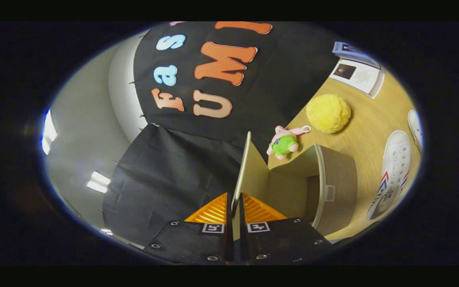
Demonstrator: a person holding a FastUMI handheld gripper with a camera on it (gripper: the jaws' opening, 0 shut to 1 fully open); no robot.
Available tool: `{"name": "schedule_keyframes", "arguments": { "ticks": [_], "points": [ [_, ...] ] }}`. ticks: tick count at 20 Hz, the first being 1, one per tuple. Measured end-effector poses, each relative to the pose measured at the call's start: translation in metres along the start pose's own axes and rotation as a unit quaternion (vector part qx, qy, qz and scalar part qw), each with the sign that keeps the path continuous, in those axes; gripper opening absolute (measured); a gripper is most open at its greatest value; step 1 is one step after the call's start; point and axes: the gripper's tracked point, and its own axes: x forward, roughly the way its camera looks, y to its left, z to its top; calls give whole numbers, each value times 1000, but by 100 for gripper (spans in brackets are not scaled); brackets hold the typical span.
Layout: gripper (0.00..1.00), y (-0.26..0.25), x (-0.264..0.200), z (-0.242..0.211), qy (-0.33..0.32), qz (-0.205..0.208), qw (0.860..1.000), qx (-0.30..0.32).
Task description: Open the storage box then place both shoes into the box .Put the left shoe in first, then the right shoe, with the right side of both shoes facing outward in a uniform manner.
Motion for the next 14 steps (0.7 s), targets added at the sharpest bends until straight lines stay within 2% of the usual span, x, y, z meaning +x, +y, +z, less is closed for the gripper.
{"name": "schedule_keyframes", "arguments": {
  "ticks": [2, 6, 14],
  "points": [
    [3, 21, 12, -6, 1, -7, 1000, -27],
    [3, 61, 47, -33, 27, -13, 996, -82],
    [4, 99, 124, -90, 64, -39, 982, -171]
  ]
}}
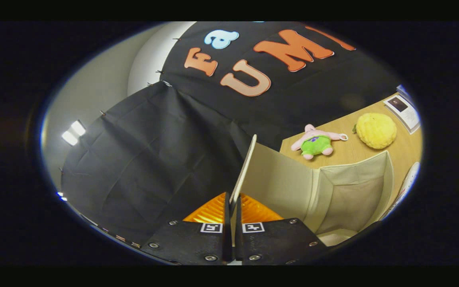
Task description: Open the storage box then place both shoes into the box .Put the left shoe in first, then the right shoe, with the right side of both shoes facing outward in a uniform manner.
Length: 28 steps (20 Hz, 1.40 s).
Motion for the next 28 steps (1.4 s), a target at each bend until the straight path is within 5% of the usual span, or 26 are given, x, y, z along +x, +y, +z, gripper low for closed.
{"name": "schedule_keyframes", "arguments": {
  "ticks": [3, 6, 11, 14, 20, 28],
  "points": [
    [4, 14, 21, -13, 11, -5, 1000, -10],
    [17, 33, 35, -22, 22, 13, 999, -23],
    [53, 36, 22, -14, 3, 0, 998, -59],
    [95, 10, 0, 3, -26, -41, 996, -79],
    [98, -64, -58, 43, -88, -142, 978, -121],
    [98, -163, -144, 77, -138, -287, 934, -162]
  ]
}}
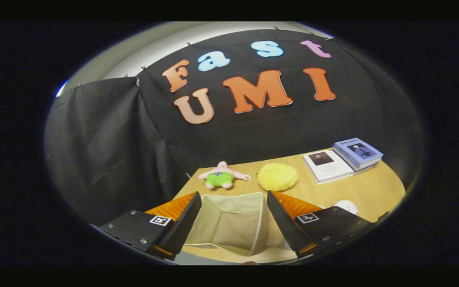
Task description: Open the storage box then place both shoes into the box .Put the left shoe in first, then the right shoe, with the right side of both shoes facing outward in a uniform manner.
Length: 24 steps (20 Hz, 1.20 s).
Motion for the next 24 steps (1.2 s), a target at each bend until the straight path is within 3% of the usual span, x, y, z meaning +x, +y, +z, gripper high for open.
{"name": "schedule_keyframes", "arguments": {
  "ticks": [6, 13, 19, 24],
  "points": [
    [98, -80, -7, -31, 10, -88, 996, 13],
    [98, -156, -11, -122, 68, -189, 979, 23],
    [93, -185, -4, -190, 127, -217, 967, 44],
    [75, -187, 12, -226, 173, -206, 961, 66]
  ]
}}
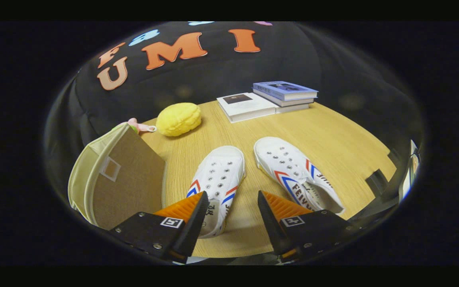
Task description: Open the storage box then place both shoes into the box .Put the left shoe in first, then the right shoe, with the right side of both shoes facing outward in a uniform manner.
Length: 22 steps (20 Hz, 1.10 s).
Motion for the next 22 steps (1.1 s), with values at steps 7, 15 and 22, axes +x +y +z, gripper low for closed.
{"name": "schedule_keyframes", "arguments": {
  "ticks": [7, 15, 22],
  "points": [
    [69, 15, 29, -22, 50, 26, 998, 5],
    [4, 12, 28, -10, 44, 41, 996, 59],
    [0, 5, -18, 52, -1, 36, 999, 26]
  ]
}}
